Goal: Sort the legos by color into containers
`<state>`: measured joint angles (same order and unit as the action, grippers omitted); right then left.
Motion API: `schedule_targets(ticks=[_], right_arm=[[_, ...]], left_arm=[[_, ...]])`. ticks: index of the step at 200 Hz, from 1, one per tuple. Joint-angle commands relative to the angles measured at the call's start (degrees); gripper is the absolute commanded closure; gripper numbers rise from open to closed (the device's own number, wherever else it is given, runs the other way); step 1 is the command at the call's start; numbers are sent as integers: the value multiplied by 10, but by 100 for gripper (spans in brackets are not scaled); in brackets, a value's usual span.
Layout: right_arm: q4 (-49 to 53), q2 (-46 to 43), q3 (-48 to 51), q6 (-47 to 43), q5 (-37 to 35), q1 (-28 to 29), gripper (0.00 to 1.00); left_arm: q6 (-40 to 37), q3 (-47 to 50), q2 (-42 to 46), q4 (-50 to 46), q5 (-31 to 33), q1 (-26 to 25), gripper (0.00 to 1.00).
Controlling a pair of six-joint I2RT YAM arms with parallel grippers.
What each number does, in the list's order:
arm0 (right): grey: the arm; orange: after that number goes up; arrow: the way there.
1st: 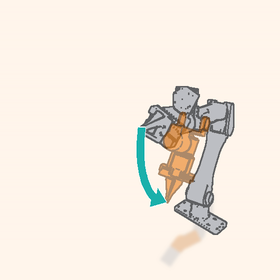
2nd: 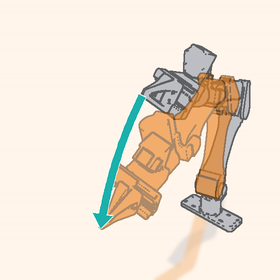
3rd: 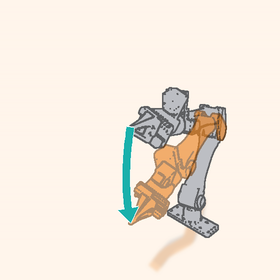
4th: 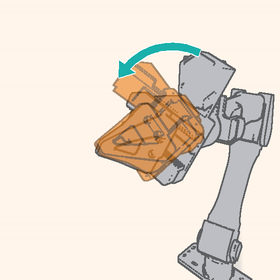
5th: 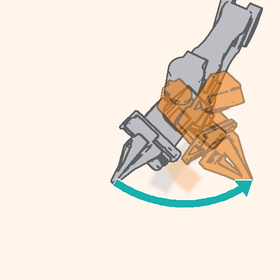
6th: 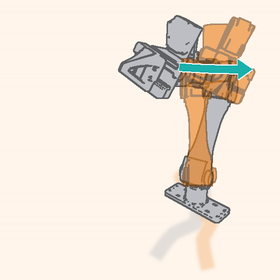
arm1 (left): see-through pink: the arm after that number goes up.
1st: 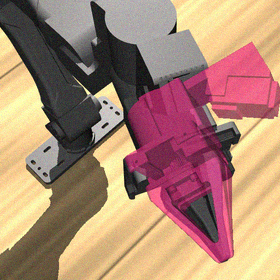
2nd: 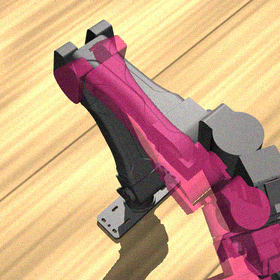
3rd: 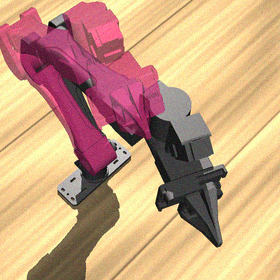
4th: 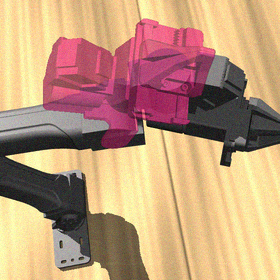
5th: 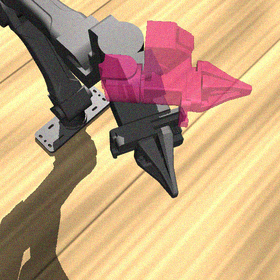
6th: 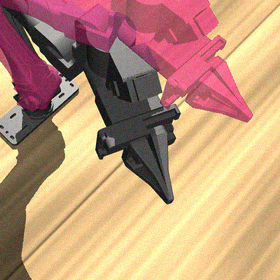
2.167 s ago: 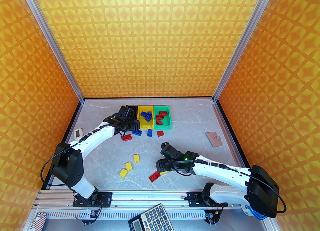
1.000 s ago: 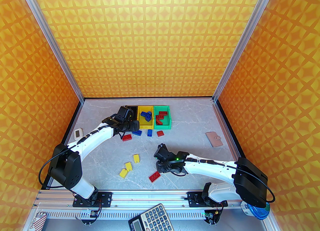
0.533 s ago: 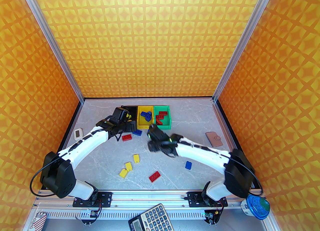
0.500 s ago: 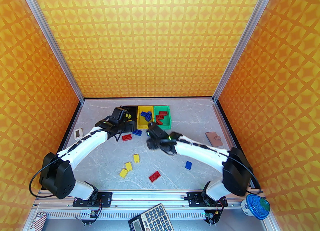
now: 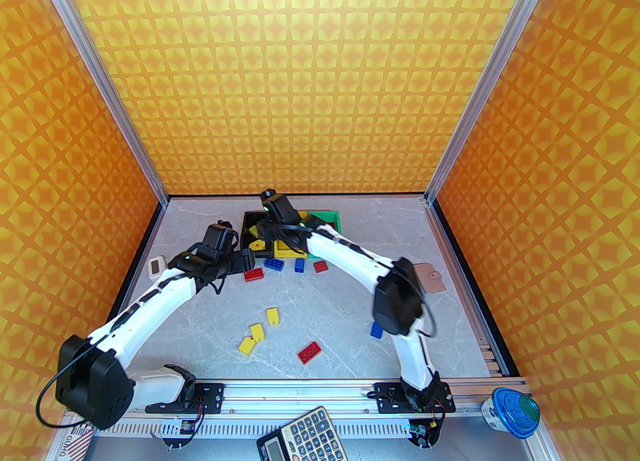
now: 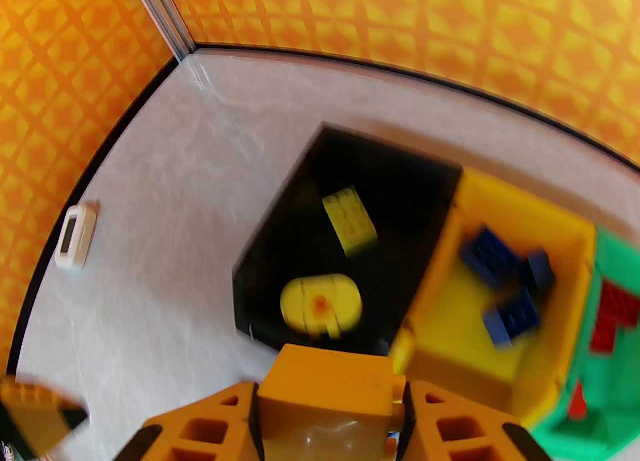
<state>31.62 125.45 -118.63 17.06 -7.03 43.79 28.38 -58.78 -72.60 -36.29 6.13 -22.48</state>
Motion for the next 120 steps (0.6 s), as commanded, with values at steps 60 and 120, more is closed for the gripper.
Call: schedule_targets(ticks=[60,120], right_arm=[[78,183,-251,-12,71,-58,43],[58,135,-188,-18,96,-77,30]], left_arm=[[24,37,81,-34,14,4,21],[18,26,72,-39,14,5,21]])
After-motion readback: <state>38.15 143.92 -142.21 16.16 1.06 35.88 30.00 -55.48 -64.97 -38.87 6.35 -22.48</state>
